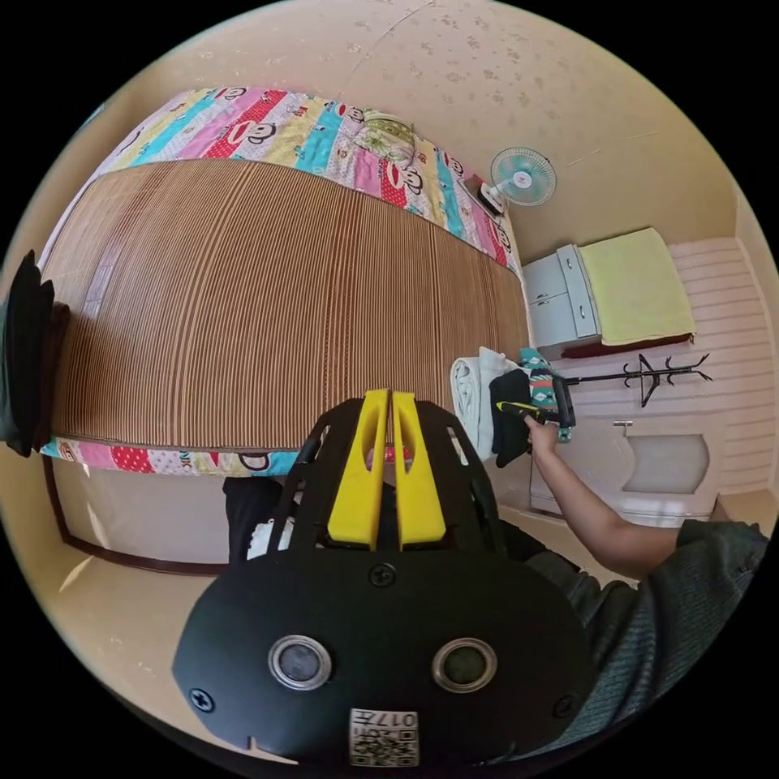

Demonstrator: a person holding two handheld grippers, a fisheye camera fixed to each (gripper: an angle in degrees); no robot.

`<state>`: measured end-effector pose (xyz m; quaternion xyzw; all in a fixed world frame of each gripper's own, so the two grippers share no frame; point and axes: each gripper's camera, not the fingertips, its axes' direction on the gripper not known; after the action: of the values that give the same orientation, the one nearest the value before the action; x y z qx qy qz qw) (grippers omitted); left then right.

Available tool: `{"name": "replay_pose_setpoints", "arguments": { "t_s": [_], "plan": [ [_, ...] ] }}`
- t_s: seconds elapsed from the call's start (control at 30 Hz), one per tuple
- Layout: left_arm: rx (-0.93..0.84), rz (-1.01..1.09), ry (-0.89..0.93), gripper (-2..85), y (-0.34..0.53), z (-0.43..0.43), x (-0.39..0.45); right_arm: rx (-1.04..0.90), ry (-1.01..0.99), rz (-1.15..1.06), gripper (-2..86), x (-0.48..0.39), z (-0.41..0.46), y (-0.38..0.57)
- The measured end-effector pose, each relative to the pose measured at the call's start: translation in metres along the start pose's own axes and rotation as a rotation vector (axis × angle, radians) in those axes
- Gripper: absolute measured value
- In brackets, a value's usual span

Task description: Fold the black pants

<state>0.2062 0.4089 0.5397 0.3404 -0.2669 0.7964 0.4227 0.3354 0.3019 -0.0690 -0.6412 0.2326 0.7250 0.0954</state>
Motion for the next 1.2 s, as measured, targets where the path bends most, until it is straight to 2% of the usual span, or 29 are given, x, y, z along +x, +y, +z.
{"name": "replay_pose_setpoints", "arguments": {
  "t_s": [0.07,0.2,0.27,0.3,0.43,0.53,0.67,0.87,0.93,0.97,1.0,1.07,1.13,1.2],
  "plan": [
    [0.008,-0.029,0.013,-1.0,-0.002,0.004,-0.012,0.066,-0.096,0.074,4.2,0.006,-0.032,0.001],
    [0.056,-0.045,0.042,-1.0,-0.012,0.006,-0.035,0.308,-0.226,0.197,1.8,0.03,-0.103,0.038],
    [0.067,-0.034,0.059,-1.0,-0.018,0.01,-0.043,0.514,-0.392,0.244,1.1,0.046,-0.163,0.07],
    [0.067,-0.021,0.077,-1.0,-0.022,0.013,-0.048,0.545,-0.42,0.25,1.0,0.047,-0.176,0.076],
    [0.069,0.049,0.137,-0.8,-0.036,0.026,-0.055,0.755,-0.388,0.24,0.6,0.013,-0.267,0.117],
    [0.052,0.116,0.186,-0.1,-0.049,0.033,-0.059,0.949,-0.455,0.192,0.5,-0.018,-0.33,0.153],
    [0.019,0.226,0.337,4.5,-0.07,0.025,-0.067,1.185,-0.542,0.058,0.4,-0.083,-0.411,0.189],
    [-0.02,0.301,0.624,12.0,-0.095,0.017,-0.077,1.369,-0.672,-0.167,0.4,-0.201,-0.499,0.199],
    [-0.038,0.293,0.705,15.3,-0.104,0.023,-0.08,1.36,-0.649,-0.197,0.4,-0.239,-0.517,0.194],
    [-0.029,0.292,0.821,17.6,-0.111,0.024,-0.084,1.348,-0.675,-0.268,0.4,-0.264,-0.526,0.192],
    [-0.007,0.281,0.928,18.0,-0.118,0.024,-0.089,1.352,-0.705,-0.305,0.4,-0.277,-0.529,0.191],
    [0.01,0.26,0.981,18.0,-0.129,0.027,-0.095,1.38,-0.77,-0.418,0.4,-0.328,-0.539,0.193],
    [-0.05,0.22,1.019,16.8,-0.14,0.037,-0.102,1.378,-0.739,-0.437,0.4,-0.36,-0.546,0.195],
    [0.014,0.16,1.217,11.1,-0.138,0.032,-0.128,1.357,-0.695,-0.395,0.5,-0.378,-0.55,0.198]
  ]
}}
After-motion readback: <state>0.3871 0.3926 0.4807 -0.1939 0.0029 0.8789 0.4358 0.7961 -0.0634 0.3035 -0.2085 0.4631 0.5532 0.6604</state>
